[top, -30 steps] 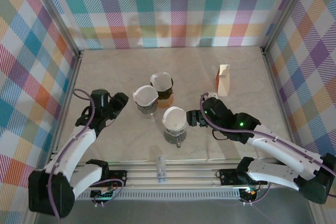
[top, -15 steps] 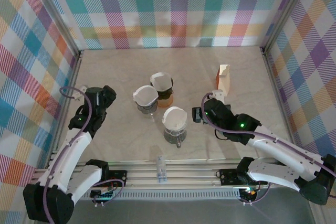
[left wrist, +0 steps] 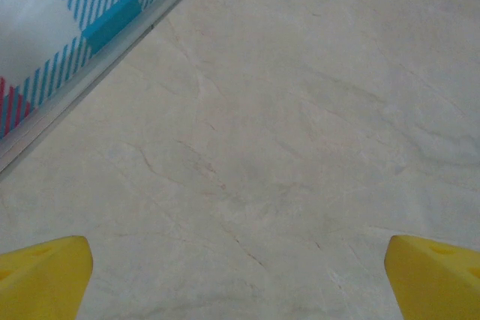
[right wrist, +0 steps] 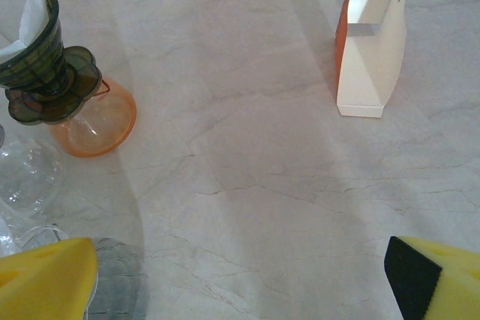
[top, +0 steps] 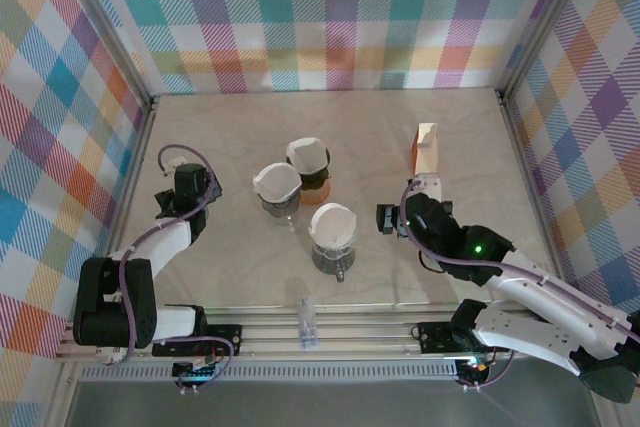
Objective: Place the coffee filter in the dripper
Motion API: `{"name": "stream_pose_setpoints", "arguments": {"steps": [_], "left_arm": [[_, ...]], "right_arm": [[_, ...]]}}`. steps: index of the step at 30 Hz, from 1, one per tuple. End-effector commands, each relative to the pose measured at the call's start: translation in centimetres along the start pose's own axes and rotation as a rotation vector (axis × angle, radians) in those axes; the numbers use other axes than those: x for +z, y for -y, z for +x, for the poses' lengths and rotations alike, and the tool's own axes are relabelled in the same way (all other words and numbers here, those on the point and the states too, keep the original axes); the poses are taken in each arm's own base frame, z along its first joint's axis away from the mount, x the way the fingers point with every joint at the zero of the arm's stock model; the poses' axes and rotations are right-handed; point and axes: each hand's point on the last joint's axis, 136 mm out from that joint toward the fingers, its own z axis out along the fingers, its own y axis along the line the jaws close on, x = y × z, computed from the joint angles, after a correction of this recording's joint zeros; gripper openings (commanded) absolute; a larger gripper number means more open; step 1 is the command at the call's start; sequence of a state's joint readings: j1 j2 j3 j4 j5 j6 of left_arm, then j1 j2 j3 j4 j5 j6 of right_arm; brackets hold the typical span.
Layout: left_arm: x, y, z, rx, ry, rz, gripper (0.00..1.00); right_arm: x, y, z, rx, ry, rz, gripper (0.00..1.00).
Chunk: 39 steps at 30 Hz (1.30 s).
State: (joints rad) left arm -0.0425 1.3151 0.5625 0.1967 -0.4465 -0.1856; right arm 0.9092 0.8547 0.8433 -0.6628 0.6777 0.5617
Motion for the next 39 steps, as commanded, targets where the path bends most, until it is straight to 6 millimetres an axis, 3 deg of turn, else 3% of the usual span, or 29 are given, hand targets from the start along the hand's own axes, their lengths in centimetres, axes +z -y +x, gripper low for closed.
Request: {"name": "stream_pose_setpoints", "arguments": {"steps": [1, 5, 10, 16, 23, 29, 35, 39], "left_arm": [[0.3, 1.5, -2.0, 0.012, 0.123, 0.078, 1.0], [0.8, 2.6, -1.6, -0.003, 0.141, 0.139, 1.0], [2.2, 2.6, -0.3, 0.016, 0.117, 0.098, 1.0], [1.5, 5.4, 1.1, 0.09, 0.165, 0.25, 1.0], [1.9, 6.0, 1.9, 0.114, 0.173, 0.267, 1.0], [1.9, 6.1, 1.9, 0.117, 0.171, 0.268, 1.0], [1.9, 6.0, 1.9, 0.115, 0.17, 0.267, 1.0], [1.9, 6.0, 1.9, 0.115, 0.17, 0.267, 1.0]], "right_arm": [[-0.1, 1.3, 0.1, -0.007, 0.025, 0.052, 0.99], [0.1, 1.6, 0.4, 0.004, 0.032, 0.059, 0.99], [0.5, 1.9, 0.7, -0.007, 0.027, 0.091, 0.99], [0.5, 3.4, 1.0, 0.027, 0.027, 0.172, 0.99], [1.4, 3.5, 1.6, -0.026, 0.028, 0.177, 0.99], [5.5, 4.5, 1.3, -0.036, 0.006, 0.214, 0.99], [9.9, 8.1, -1.3, -0.015, 0.04, 0.293, 0.99], [12.2, 11.7, -2.6, 0.001, 0.095, 0.34, 0.99]]}}
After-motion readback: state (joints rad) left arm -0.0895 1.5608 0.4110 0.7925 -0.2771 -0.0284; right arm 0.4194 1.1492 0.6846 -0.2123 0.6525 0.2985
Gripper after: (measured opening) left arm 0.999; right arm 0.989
